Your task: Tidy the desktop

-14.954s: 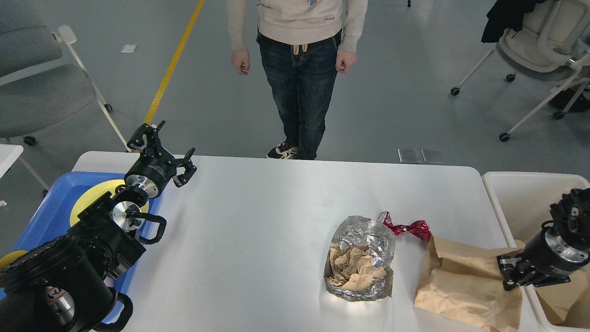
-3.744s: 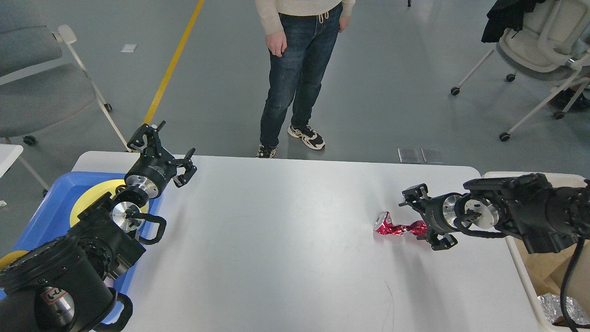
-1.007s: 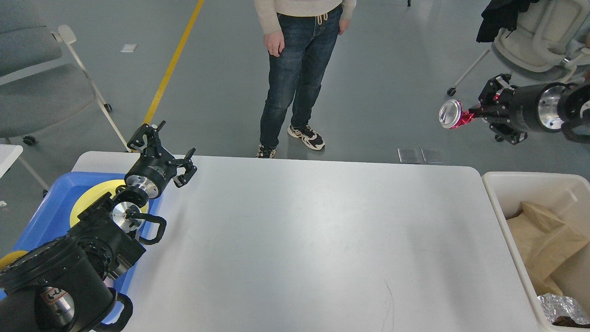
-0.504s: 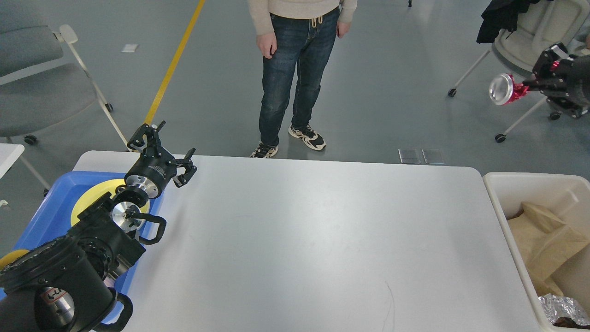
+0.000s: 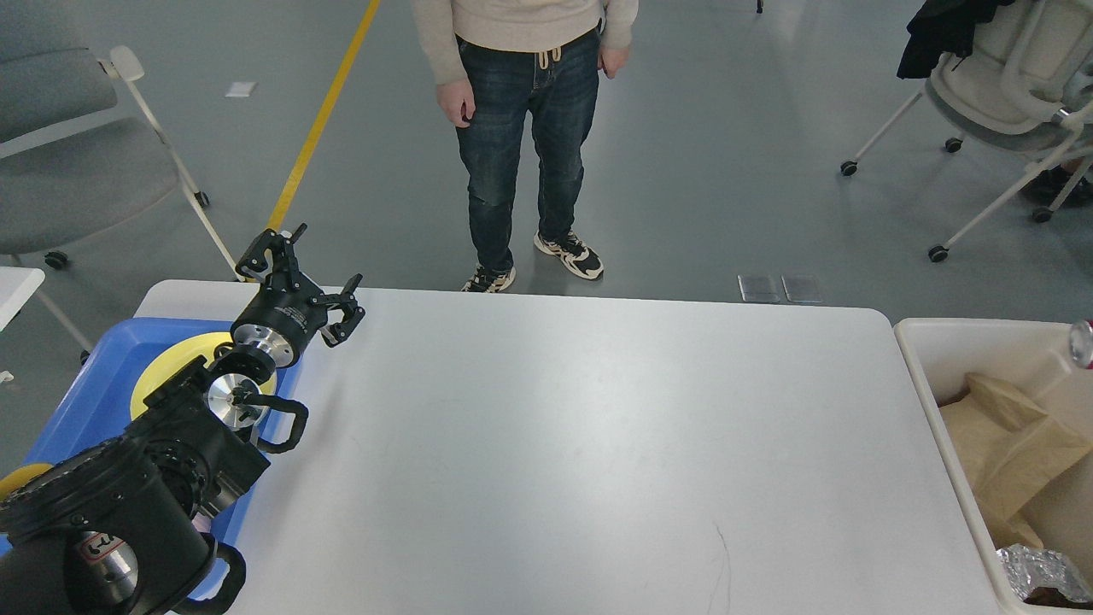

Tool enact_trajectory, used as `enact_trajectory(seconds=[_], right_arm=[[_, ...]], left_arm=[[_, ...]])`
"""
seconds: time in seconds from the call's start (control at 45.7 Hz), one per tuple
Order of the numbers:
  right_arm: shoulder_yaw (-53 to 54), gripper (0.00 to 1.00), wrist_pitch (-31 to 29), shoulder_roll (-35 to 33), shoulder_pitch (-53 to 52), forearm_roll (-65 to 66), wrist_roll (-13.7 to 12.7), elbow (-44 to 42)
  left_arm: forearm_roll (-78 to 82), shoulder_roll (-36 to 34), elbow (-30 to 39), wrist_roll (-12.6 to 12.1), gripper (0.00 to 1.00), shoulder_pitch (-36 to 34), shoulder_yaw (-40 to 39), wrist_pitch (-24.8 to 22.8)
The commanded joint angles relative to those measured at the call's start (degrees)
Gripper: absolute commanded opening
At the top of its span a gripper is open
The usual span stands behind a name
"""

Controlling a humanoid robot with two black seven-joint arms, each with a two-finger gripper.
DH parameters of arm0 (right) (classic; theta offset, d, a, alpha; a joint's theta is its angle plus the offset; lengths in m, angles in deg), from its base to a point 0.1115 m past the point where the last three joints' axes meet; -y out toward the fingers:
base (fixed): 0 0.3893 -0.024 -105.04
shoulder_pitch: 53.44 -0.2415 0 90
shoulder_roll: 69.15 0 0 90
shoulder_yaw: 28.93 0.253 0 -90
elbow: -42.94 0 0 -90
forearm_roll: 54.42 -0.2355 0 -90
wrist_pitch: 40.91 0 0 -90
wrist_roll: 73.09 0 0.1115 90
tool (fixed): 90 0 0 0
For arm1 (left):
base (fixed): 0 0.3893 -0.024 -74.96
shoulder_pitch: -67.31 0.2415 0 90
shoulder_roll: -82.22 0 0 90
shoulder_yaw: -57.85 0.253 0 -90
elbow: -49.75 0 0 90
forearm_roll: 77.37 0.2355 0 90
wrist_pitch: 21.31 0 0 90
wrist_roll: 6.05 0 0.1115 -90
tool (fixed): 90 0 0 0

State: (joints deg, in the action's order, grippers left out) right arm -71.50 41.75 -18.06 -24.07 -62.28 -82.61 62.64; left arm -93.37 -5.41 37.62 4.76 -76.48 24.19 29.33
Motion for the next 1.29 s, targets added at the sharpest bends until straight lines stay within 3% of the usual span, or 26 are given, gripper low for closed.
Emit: enact_trajectory(seconds=[0.0, 0.109, 0.131, 0.197, 0.241, 0.307, 0.394, 0.657, 0.854, 0.941, 1.073, 1.27], right_arm=[[0.3, 0.0, 0.0, 3.3, 6.5, 0.1, 0.0, -6.1], [0.2, 0.02, 0.0, 4.5, 9.6, 0.1, 0.0, -7.7], [0.2, 0.11, 0.0, 4.6, 9.7, 0.1, 0.0, -7.6], [0.3, 0.56, 0.1, 4.7, 10.0, 0.1, 0.0, -7.7], [0.3, 0.8, 0.1, 4.7, 10.0, 0.1, 0.0, -7.7], [0.4, 0.92, 0.2, 4.7, 9.9, 0.1, 0.0, -7.7], [0.3, 0.98, 0.2, 4.7, 9.9, 0.1, 0.0, -7.7], [3.5, 1.0, 0.1, 4.8, 9.0, 0.0, -0.1, -7.7], [32.6, 1.0, -0.4, 5.0, 6.8, 0.1, 0.7, -7.7], [43.0, 1.0, -0.7, 6.9, 6.6, 0.1, 2.3, -7.4], [52.8, 1.0, -0.8, 13.2, 5.6, 0.1, 8.6, -7.0], [65.1, 1.0, -1.2, 20.4, 6.0, 0.1, 23.6, -6.7]], left_arm=[[0.0, 0.0, -0.1, 0.0, 0.96, 0.0, 0.0, 0.0], [0.0, 0.0, 0.0, 0.0, 0.96, 0.0, 0.0, 0.1], [0.0, 0.0, 0.0, 0.0, 0.96, 0.0, 0.0, 0.0], [0.0, 0.0, 0.0, 0.0, 0.96, 0.0, 0.0, 0.1], [0.0, 0.0, -0.1, 0.0, 0.96, 0.0, 0.0, 0.1], [0.0, 0.0, 0.0, 0.0, 0.96, 0.0, 0.0, 0.0], [0.0, 0.0, 0.0, 0.0, 0.96, 0.0, 0.0, 0.1], [0.0, 0.0, 0.0, 0.0, 0.96, 0.0, 0.0, 0.1], [0.0, 0.0, 0.0, 0.0, 0.96, 0.0, 0.0, 0.1], [0.0, 0.0, 0.0, 0.0, 0.96, 0.0, 0.0, 0.1], [0.0, 0.0, 0.0, 0.0, 0.96, 0.0, 0.0, 0.1], [0.0, 0.0, 0.0, 0.0, 0.96, 0.0, 0.0, 0.1]])
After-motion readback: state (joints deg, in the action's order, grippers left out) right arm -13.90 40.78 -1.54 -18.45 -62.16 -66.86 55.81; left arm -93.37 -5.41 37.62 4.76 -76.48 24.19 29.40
